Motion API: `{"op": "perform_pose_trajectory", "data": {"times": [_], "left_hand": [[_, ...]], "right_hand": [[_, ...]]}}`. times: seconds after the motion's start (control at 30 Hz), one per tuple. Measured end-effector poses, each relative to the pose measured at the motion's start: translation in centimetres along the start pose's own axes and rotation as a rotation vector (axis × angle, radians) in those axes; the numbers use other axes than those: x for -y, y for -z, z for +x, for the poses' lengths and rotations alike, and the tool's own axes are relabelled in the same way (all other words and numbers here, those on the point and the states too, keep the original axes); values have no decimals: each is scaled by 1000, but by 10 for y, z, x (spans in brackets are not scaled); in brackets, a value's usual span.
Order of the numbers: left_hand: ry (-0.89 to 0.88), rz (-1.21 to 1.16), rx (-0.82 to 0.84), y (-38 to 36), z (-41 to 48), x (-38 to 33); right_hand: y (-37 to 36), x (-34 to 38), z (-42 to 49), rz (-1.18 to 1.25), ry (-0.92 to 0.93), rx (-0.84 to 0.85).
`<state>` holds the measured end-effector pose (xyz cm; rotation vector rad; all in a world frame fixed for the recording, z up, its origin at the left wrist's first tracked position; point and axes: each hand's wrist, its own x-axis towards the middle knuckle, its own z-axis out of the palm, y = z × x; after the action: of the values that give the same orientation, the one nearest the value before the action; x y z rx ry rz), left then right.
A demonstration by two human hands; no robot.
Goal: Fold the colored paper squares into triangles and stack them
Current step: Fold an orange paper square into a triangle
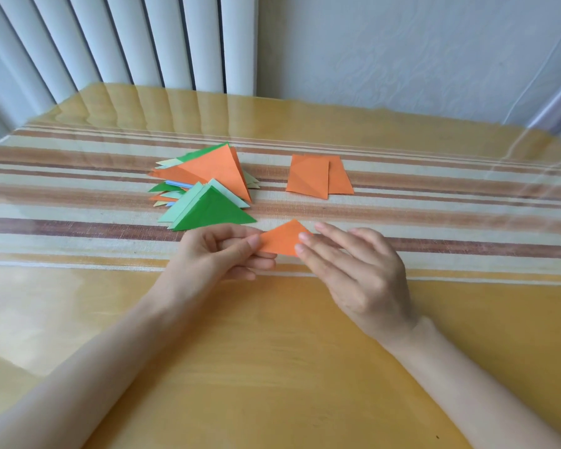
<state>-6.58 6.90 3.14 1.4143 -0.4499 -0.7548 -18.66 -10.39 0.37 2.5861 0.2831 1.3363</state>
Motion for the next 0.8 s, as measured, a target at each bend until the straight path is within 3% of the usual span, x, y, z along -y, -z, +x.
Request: {"op": "perform_pose_trajectory", "data": {"times": [0.1, 0.17, 0.27, 0.33, 0.43, 0.57, 0.8], "left_hand": [[-11, 153, -39, 7, 2, 4], [-77, 389, -112, 10, 0, 11], [-242, 856, -238, 6, -4, 18], [-413, 1219, -319, 6, -5, 21], [-771, 1488, -195, 20, -4, 25], [-945, 1621, 20, 40, -11, 32], [-942, 1667, 56, 57, -20, 31]], "right_hand": [[-3, 0, -4, 209, -90, 169], [-2, 0, -5, 368, -172, 291], [-3, 3, -7, 438, -146, 442], [-2, 5, -6, 415, -113, 512], [4, 8, -2, 336, -86, 641], [8, 14, 1, 284, -108, 707], [22, 10, -6, 279, -157, 682]]}}
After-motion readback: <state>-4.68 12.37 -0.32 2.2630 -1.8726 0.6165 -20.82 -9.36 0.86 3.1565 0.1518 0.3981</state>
